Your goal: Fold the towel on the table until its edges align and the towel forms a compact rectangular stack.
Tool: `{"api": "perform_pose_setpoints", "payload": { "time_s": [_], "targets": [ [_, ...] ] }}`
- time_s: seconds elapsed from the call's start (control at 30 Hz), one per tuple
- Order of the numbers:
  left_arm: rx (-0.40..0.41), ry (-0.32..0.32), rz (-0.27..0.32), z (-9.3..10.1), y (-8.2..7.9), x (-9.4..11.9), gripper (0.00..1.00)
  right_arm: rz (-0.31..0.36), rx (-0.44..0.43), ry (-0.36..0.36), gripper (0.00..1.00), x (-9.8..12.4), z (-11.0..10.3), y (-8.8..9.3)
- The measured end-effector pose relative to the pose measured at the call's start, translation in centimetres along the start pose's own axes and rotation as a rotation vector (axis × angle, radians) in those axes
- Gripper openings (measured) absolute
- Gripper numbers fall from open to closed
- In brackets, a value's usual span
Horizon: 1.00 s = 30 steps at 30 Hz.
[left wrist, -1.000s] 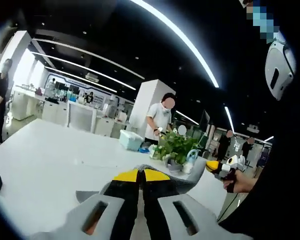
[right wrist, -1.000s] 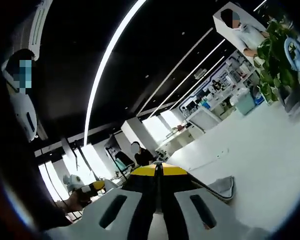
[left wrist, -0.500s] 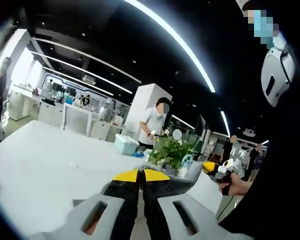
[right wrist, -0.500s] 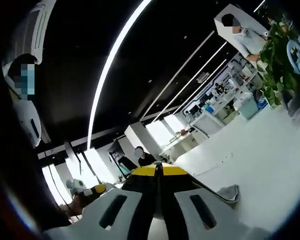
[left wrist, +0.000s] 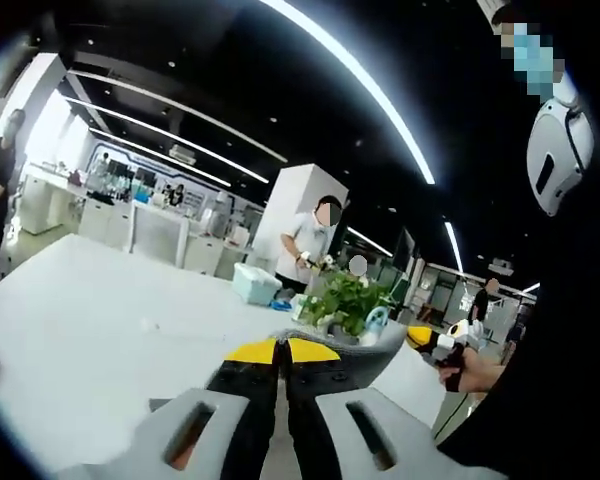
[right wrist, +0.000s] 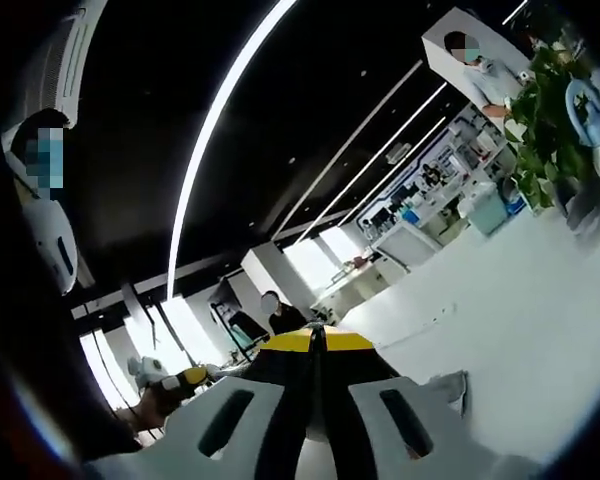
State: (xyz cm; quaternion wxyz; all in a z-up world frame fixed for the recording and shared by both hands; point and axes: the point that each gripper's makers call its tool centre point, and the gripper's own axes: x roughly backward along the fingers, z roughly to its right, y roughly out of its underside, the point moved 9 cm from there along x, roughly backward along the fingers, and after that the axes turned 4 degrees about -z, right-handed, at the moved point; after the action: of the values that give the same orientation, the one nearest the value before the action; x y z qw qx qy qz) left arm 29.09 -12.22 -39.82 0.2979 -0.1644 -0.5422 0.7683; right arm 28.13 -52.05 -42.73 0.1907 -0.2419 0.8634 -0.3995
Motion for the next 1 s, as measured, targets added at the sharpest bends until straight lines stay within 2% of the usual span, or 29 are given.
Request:
{"api": "perform_pose_setpoints", "payload": {
  "time_s": [0.3, 0.53, 1.0],
  "targets": [
    [-0.052, -0.051, -0.077, -0.5, 0.9, 0.0, 0.02, -0.065, 0.036, 0.05, 0.0, 0.1, 0.7, 0.9],
    [-0.047, -0.067, -0.113, -0.8, 1.8, 0.5, 0.02, -0.098, 0.062, 0.074, 0.0, -0.3, 0.8, 1.3],
    [-0.021, -0.122, -0.185, -1.7, 3.3, 0.2, 0.02, -0.199, 0.122, 0.154, 0.0, -0.7, 1.5, 1.9]
  ]
}}
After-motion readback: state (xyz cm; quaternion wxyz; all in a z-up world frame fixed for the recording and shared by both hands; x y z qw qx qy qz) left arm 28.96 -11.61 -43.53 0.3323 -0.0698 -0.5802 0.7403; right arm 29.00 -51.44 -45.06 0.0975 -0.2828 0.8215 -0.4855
